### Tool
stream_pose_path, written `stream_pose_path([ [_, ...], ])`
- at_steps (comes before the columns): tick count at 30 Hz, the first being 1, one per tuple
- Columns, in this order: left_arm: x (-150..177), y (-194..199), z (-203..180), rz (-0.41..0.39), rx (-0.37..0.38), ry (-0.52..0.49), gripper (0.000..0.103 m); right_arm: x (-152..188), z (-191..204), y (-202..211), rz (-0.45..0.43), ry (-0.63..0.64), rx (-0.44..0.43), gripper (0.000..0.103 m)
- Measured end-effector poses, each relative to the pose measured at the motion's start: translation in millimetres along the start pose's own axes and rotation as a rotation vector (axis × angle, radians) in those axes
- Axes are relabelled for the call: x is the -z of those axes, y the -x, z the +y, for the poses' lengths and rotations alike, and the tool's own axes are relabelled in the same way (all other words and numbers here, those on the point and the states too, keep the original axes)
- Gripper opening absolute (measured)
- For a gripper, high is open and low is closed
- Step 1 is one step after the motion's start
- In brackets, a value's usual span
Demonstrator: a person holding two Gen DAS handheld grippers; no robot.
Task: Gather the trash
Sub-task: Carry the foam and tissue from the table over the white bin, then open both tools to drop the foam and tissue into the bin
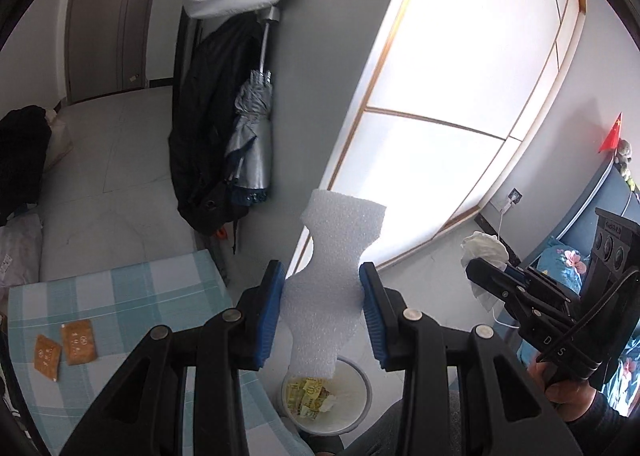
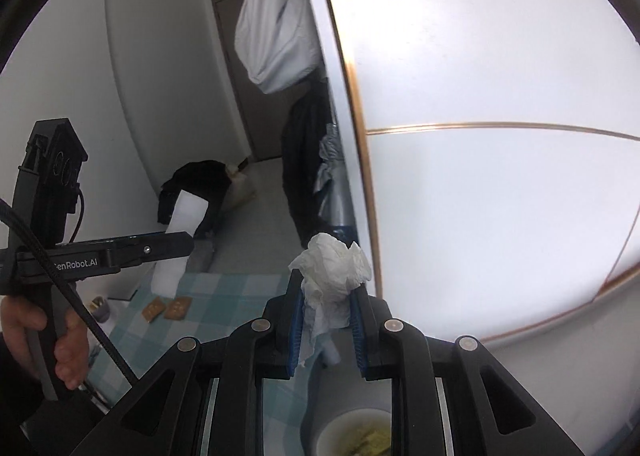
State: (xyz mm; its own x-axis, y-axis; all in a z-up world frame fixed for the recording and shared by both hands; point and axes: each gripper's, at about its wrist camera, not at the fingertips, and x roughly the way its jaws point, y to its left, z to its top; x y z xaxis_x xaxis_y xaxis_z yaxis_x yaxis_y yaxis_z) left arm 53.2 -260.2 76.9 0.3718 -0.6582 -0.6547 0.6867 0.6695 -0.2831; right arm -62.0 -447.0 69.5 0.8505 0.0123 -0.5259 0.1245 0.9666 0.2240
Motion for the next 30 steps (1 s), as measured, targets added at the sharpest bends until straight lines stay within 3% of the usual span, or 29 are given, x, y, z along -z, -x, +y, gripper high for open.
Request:
stream_pose_path([
  [8,29.9,-92.9,-13.4,0.24,0.007,0.008,0.033,50.7,-94.7,-25.8,0.135,-0.191,0.06,0.021],
  [15,81.8,-170.5,-29.4,0.494,0.0,-0.012,0.033,133.6,-155.9,-65.9,0.317,-0.364,0.097,0.02],
  [22,125.6,-227.8,-32.1,0.753,-0.044,-0.044,0.033,199.0,-172.4,-107.2,0.485,-0.444,0.028,0.02],
  [30,151.1,-275.1,-28.0,0.931,-0.063,-0.014,0.033,247.1,-156.3,-145.8,0.607,-0.491,-0.087,0.02],
])
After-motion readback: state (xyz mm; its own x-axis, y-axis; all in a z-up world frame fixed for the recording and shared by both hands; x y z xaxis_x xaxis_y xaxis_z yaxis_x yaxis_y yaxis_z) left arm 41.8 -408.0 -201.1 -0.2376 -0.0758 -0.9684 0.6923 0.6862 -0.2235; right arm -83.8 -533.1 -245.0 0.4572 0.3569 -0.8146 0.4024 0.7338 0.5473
